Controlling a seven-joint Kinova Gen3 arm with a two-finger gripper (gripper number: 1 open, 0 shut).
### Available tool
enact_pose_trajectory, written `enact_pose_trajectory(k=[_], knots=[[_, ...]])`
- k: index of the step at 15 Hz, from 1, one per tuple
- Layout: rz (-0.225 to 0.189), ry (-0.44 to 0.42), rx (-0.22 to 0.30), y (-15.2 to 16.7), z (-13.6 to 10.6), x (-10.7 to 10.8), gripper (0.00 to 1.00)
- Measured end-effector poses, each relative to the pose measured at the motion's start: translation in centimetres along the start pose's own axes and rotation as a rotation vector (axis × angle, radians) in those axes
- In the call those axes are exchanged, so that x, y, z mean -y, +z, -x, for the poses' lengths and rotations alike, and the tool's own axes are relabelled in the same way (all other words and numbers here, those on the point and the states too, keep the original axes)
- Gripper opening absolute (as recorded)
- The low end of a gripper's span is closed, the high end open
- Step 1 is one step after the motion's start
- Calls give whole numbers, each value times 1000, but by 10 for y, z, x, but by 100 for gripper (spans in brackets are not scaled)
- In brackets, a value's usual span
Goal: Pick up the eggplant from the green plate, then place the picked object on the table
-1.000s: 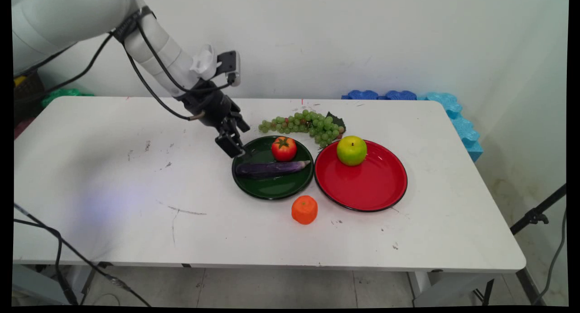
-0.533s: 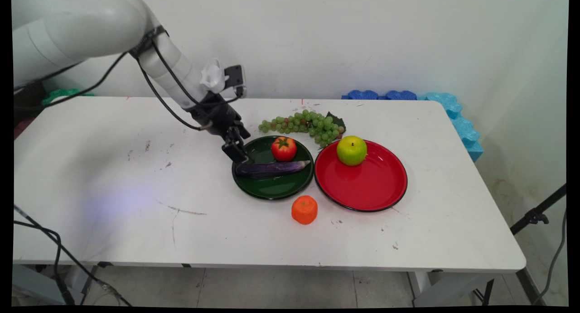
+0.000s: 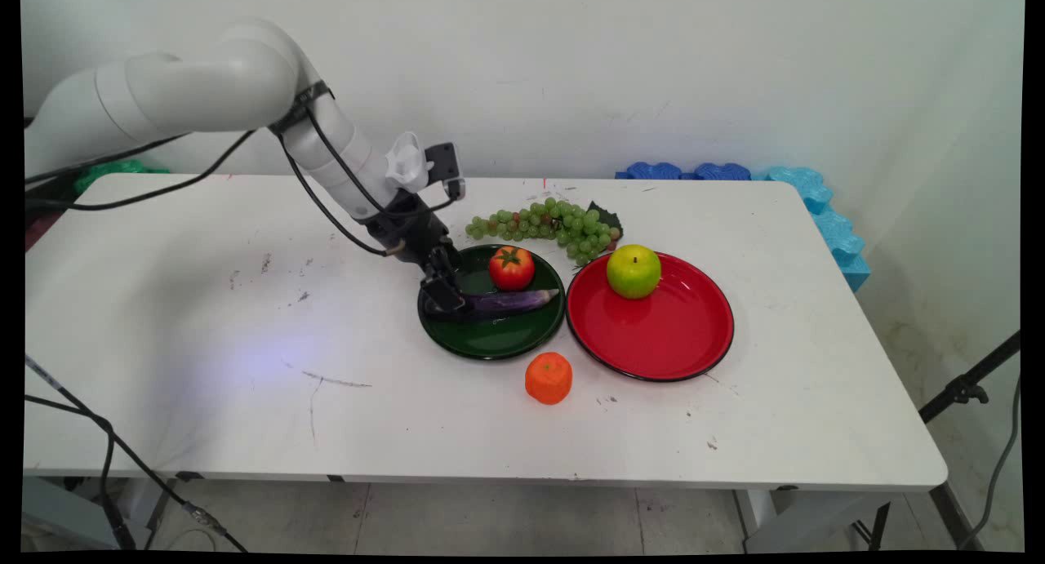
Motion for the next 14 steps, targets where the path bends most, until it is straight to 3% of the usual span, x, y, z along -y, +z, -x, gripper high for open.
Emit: enact_pose_trajectory(k=[6,7,14], knots=[[-1,3,-2,15,0,-4,100],[-2,3,-2,16,0,-5,0],[3,-14,9,21,4,-10,0]])
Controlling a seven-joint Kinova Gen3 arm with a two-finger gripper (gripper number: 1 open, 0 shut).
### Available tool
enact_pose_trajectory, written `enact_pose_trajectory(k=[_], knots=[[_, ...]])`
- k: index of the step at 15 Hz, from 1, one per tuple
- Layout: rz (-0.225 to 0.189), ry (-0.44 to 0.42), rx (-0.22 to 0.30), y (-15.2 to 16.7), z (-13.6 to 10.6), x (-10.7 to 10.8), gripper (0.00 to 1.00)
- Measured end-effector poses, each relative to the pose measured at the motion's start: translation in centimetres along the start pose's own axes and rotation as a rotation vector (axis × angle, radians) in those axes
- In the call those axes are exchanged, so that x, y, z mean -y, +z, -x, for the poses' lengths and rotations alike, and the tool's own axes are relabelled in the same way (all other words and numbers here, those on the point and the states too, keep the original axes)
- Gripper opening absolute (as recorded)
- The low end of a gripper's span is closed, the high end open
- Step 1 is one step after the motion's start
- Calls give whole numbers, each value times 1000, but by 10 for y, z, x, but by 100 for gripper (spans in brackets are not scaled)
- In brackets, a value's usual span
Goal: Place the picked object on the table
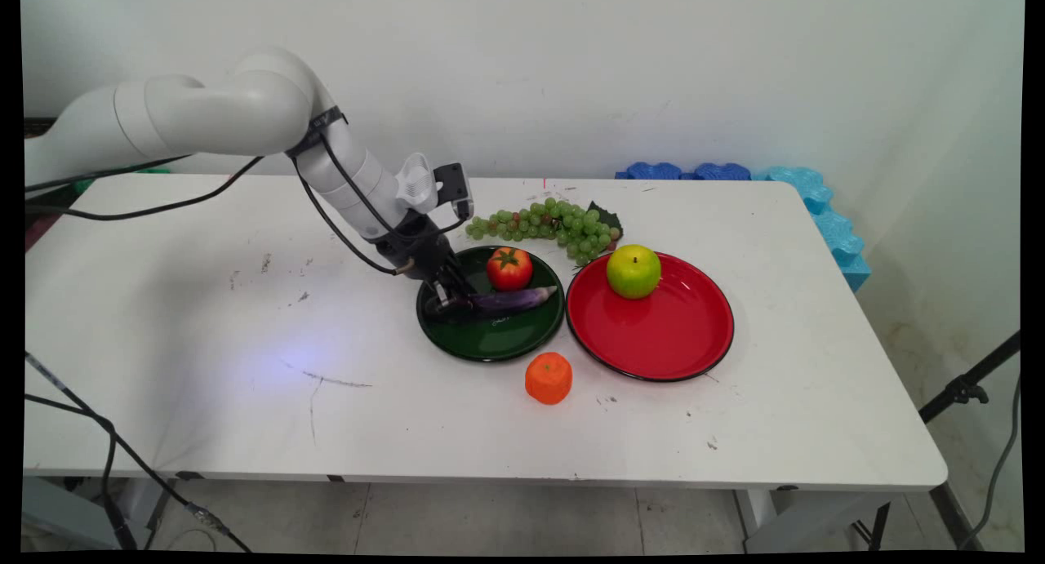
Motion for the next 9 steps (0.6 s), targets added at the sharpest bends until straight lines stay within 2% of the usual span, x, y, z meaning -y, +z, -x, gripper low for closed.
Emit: enact_pose_trajectory(k=[4,9], knots=[[0,-10,-2,-6,-3,-4,0],[-8,-10,-37,-36,-26,-11,0]])
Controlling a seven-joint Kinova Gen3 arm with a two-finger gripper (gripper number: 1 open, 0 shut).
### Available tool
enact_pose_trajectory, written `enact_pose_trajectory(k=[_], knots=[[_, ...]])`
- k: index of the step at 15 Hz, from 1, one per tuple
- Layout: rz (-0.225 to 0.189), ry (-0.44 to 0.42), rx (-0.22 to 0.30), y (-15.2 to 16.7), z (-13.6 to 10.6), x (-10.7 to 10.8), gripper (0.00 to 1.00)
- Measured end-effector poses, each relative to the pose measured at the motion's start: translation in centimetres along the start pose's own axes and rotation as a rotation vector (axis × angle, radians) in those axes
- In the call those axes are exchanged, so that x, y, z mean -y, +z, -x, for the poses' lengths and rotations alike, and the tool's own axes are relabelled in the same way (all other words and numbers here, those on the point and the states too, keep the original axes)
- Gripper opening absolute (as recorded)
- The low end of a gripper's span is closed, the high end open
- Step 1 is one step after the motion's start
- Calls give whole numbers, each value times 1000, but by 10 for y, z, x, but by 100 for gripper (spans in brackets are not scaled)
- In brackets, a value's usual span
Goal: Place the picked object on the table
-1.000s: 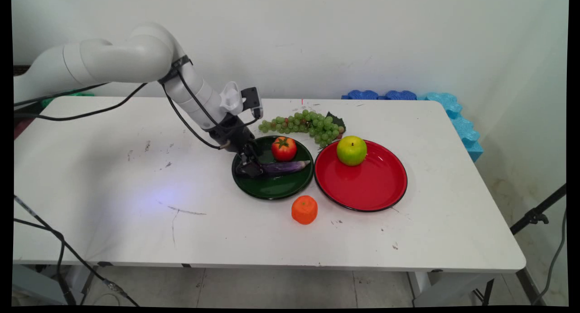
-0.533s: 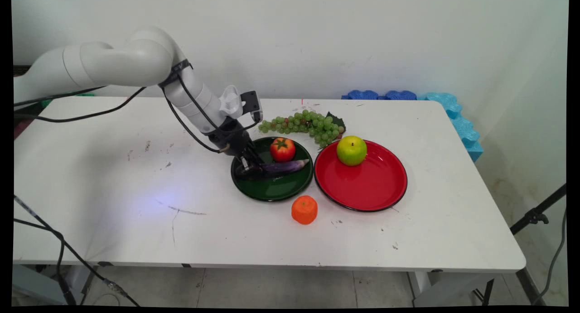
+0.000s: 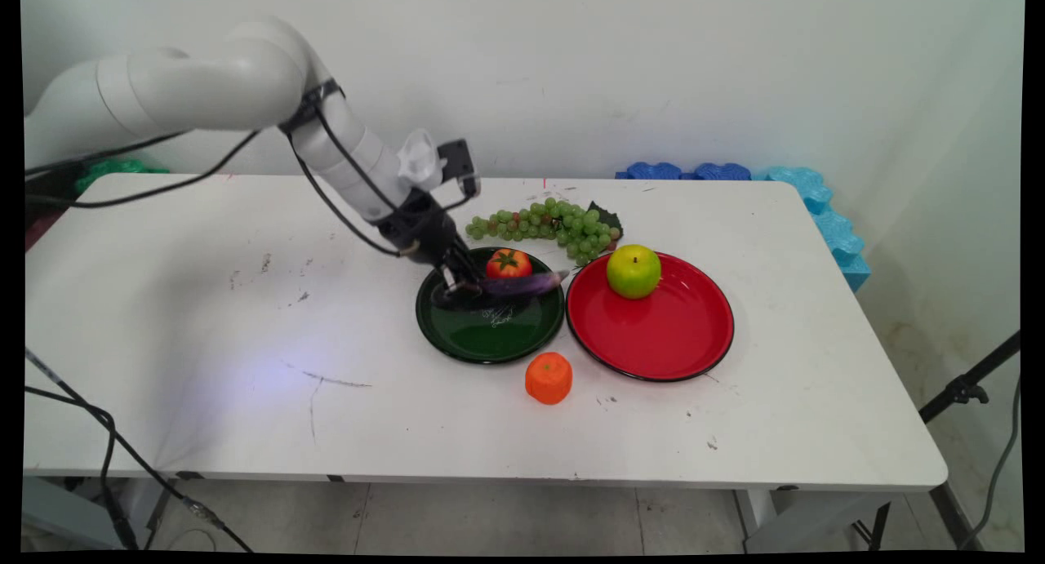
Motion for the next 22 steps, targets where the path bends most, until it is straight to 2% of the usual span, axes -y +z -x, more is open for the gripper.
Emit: enact_pose_trajectory(k=[4,7,11,16,22], knots=[[13,3,-31,-37,-24,-14,0],[44,14,-53,-60,-38,-33,0],[92,37,-67,-75,-47,-63,0],[150,70,-56,-69,-39,-104,0],[181,126,-25,-29,-18,-135,0]])
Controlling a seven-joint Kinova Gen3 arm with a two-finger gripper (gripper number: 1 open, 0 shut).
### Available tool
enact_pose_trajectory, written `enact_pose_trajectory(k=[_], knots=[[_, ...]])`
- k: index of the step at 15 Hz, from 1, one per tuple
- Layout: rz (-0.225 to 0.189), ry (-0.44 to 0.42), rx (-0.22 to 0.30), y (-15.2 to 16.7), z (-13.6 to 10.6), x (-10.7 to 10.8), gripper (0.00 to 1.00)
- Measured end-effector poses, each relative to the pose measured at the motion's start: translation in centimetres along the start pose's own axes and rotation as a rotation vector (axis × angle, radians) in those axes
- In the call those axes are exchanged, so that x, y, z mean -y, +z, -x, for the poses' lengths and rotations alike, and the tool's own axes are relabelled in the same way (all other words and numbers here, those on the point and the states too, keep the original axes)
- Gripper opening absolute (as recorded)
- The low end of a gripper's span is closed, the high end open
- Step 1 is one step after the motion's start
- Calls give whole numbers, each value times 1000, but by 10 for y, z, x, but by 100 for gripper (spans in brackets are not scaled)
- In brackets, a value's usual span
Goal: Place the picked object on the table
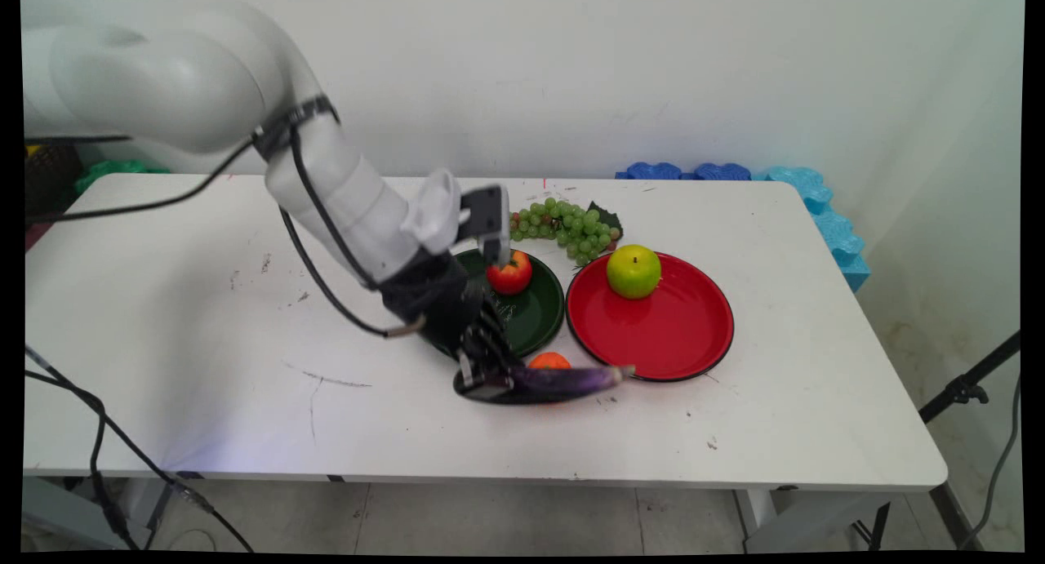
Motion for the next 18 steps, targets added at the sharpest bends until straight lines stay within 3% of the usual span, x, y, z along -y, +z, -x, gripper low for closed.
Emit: enact_pose_trajectory(k=[8,18], knots=[[3,43,29,46,19,-9,0],[-23,60,37,82,30,-1,0]])
